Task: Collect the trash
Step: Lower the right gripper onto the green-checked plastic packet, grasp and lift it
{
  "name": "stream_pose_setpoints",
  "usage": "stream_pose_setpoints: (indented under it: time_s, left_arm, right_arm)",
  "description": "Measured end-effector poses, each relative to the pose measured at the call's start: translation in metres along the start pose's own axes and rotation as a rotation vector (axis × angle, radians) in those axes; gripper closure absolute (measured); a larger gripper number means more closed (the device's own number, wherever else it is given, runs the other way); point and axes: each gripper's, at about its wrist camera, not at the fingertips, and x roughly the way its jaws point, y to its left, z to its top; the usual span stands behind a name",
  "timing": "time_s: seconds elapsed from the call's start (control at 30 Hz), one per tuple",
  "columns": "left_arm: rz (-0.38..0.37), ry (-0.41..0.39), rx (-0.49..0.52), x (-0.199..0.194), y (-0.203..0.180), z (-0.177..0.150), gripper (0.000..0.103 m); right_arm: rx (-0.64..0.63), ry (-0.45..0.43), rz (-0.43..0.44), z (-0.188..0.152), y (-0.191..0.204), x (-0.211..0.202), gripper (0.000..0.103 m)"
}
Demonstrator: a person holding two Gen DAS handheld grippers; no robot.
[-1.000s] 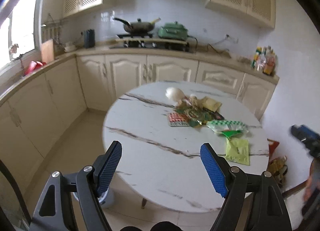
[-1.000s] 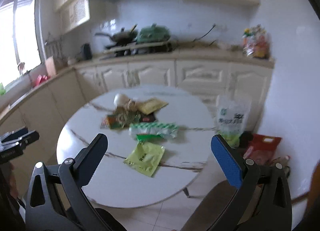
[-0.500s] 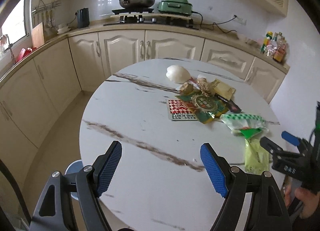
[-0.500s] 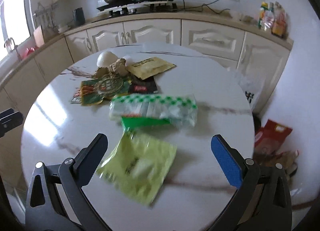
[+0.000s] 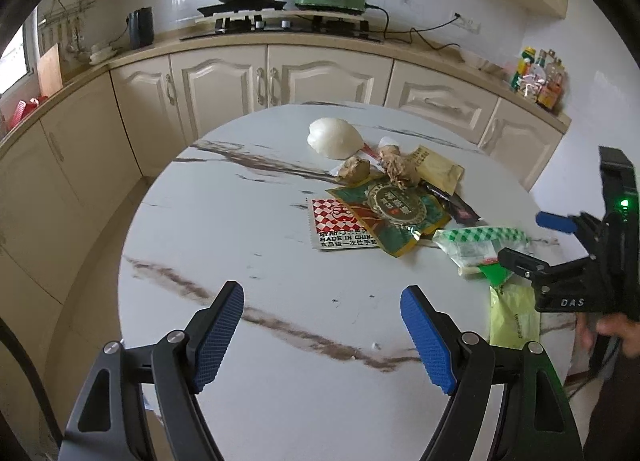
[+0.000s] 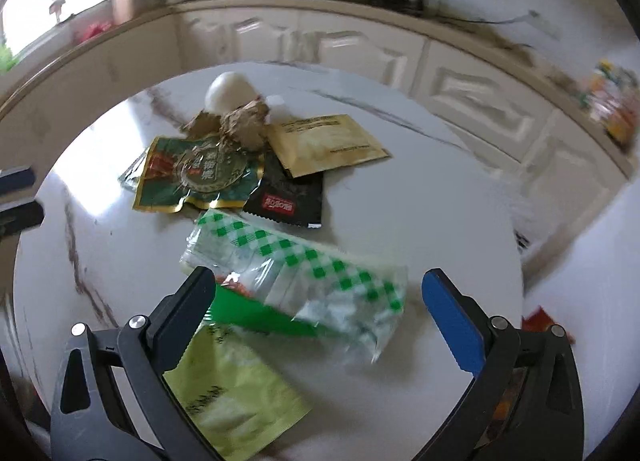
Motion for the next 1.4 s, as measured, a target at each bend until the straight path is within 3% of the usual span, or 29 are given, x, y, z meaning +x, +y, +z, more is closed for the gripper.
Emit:
stream_pose_setpoints:
  time_s: [0.07, 0.2, 0.43, 0.57, 0.7, 0.87, 1.03, 1.23, 1.3, 1.37, 1.4]
  left_arm:
    - [0.004, 0.002, 0.008, 0.005, 0.001, 0.003, 0.026]
    - [0.006, 0.007, 0.002, 0.011, 0.003, 0.007, 0.026]
    - [0.017, 0.020, -0.003, 0.022, -0.001, 0.004, 0.026]
    - [0.024, 0.014, -0.005, 0.015, 0.001, 0.005, 0.026]
    - [0.029, 0.003, -0.036, 0.008, 0.009, 0.003, 0.026]
    - [0.032, -0.002, -0.054, 0.000, 0.014, -0.003, 0.026]
    - [0.032, 0.004, -0.046, -0.010, 0.014, -0.007, 0.026]
    - [0.026, 0.003, -0.044, -0.018, 0.008, -0.012, 0.026]
    - [0.025, 0.008, -0.043, -0.018, 0.007, -0.013, 0.026]
    - [0.023, 0.013, -0.044, -0.019, 0.005, -0.013, 0.026]
    - [0.023, 0.017, -0.039, -0.019, 0.003, -0.013, 0.026]
  right_arm:
    - [-0.058, 0.021, 0.012, 0.002, -0.004, 0.007, 0.000]
    - [-0.194, 0.073, 0.155, 0.004, -0.011, 0.022, 0.000]
    - [-0.244, 0.105, 0.382, 0.011, -0.021, 0.033, 0.000]
    - [-0.245, 0.069, 0.335, 0.015, -0.023, 0.020, 0.000]
    - [-0.402, 0.082, 0.262, 0.010, 0.004, 0.001, 0.000]
    - [-0.546, 0.120, 0.174, -0.006, 0.031, 0.010, 0.000]
    - [-0.448, 0.117, 0.197, 0.004, 0.031, 0.026, 0.000]
    - [-0.240, 0.116, 0.161, 0.008, 0.025, 0.039, 0.003]
    - [-0.186, 0.107, 0.126, 0.008, 0.026, 0.037, 0.011]
    - [-0.156, 0.081, 0.087, 0.008, 0.029, 0.032, 0.041]
    - [-0.147, 0.068, 0.056, 0.009, 0.030, 0.030, 0.048]
